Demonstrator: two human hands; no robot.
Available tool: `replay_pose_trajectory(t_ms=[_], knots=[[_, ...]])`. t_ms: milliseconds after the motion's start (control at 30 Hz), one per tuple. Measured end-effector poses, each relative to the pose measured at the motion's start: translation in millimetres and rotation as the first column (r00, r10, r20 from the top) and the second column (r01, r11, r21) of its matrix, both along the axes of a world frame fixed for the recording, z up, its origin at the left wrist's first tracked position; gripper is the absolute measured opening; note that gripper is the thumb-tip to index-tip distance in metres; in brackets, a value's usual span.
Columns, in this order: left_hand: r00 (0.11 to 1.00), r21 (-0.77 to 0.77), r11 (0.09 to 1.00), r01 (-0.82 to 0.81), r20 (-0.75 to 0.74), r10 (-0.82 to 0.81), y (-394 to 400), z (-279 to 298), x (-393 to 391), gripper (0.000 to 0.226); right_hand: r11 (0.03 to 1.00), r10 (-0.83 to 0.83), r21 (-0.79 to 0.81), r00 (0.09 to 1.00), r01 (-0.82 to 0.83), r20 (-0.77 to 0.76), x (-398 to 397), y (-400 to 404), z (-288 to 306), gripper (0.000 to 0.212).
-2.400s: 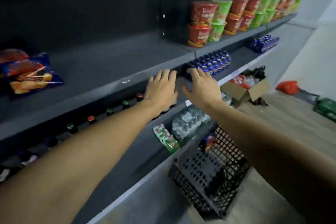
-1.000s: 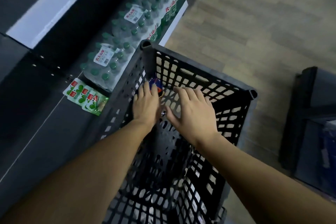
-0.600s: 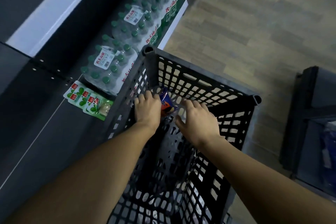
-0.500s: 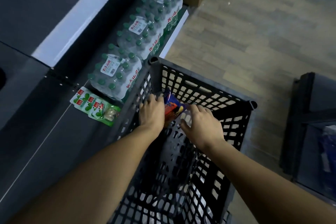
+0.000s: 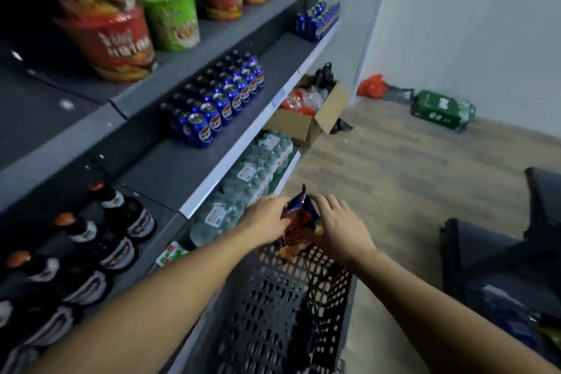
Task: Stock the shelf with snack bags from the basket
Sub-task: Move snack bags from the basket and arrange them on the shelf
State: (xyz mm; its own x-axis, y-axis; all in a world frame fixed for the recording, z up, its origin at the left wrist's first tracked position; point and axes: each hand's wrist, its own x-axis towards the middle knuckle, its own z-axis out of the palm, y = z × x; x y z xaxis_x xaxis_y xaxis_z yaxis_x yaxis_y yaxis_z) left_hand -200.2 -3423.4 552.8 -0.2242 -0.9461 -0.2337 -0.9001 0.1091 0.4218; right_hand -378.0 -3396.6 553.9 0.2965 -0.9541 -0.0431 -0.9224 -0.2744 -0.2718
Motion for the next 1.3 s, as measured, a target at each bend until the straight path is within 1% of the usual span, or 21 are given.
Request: replay_pose_trajectory(t_ms=[67,100,200,300,400,533,633,800,933,1067,1100,1167,1300], knots=[[0.998,-0.063,0.996,-0.06,-0.037,0.057,6,49,10,0.038,0.997,0.029,-0.071,0.999,-0.027,0.025,2,-1,37,0.075],[0.997,-0.096,0.993,-0.074,-0.031,0.071,8,68,15,0.039,0.994,0.043,-0.102,0.999,-0.04,0.023,3,-2,51,0.075],[0.988,-0.215,0.972,-0.1,0.092,0.122,31,123,33,0.047,0.977,0.11,-0.191,0.993,-0.098,0.053,17,2,95,0.074],[0.958,-0.285,0.944,-0.165,0.182,0.222,65,170,59,0.051,0.954,0.23,-0.223,0.966,-0.201,0.114,49,18,132,0.07],[0.915,-0.339,0.906,-0.253,0.22,0.338,109,210,97,0.051,0.913,0.378,-0.24,0.907,-0.331,0.186,97,37,154,0.067],[0.826,-0.409,0.827,-0.386,0.247,0.507,181,246,159,0.048,0.841,0.533,-0.272,0.799,-0.467,0.277,174,76,178,0.064],[0.755,-0.445,0.756,-0.48,0.23,0.614,243,263,208,0.045,0.758,0.651,-0.316,0.694,-0.571,0.307,238,115,192,0.053],[0.624,-0.498,0.633,-0.592,0.214,0.752,347,276,288,0.046,0.646,0.763,-0.38,0.566,-0.662,0.312,344,192,210,0.05],[0.523,-0.522,0.559,-0.644,0.233,0.82,418,280,349,0.047,0.591,0.806,-0.376,0.504,-0.714,0.31,427,253,219,0.046],[0.447,-0.554,0.517,-0.653,0.269,0.853,475,287,413,0.046,0.561,0.824,-0.371,0.452,-0.74,0.342,500,307,226,0.043],[0.435,-0.56,0.508,-0.654,0.271,0.859,486,288,428,0.046,0.558,0.823,-0.368,0.441,-0.744,0.356,515,317,227,0.043],[0.414,-0.558,0.507,-0.658,0.295,0.861,500,287,454,0.045,0.571,0.809,-0.324,0.45,-0.754,0.378,541,333,225,0.045],[0.414,-0.518,0.551,-0.654,0.365,0.834,502,275,496,0.043,0.606,0.775,-0.224,0.504,-0.763,0.381,574,347,215,0.047]])
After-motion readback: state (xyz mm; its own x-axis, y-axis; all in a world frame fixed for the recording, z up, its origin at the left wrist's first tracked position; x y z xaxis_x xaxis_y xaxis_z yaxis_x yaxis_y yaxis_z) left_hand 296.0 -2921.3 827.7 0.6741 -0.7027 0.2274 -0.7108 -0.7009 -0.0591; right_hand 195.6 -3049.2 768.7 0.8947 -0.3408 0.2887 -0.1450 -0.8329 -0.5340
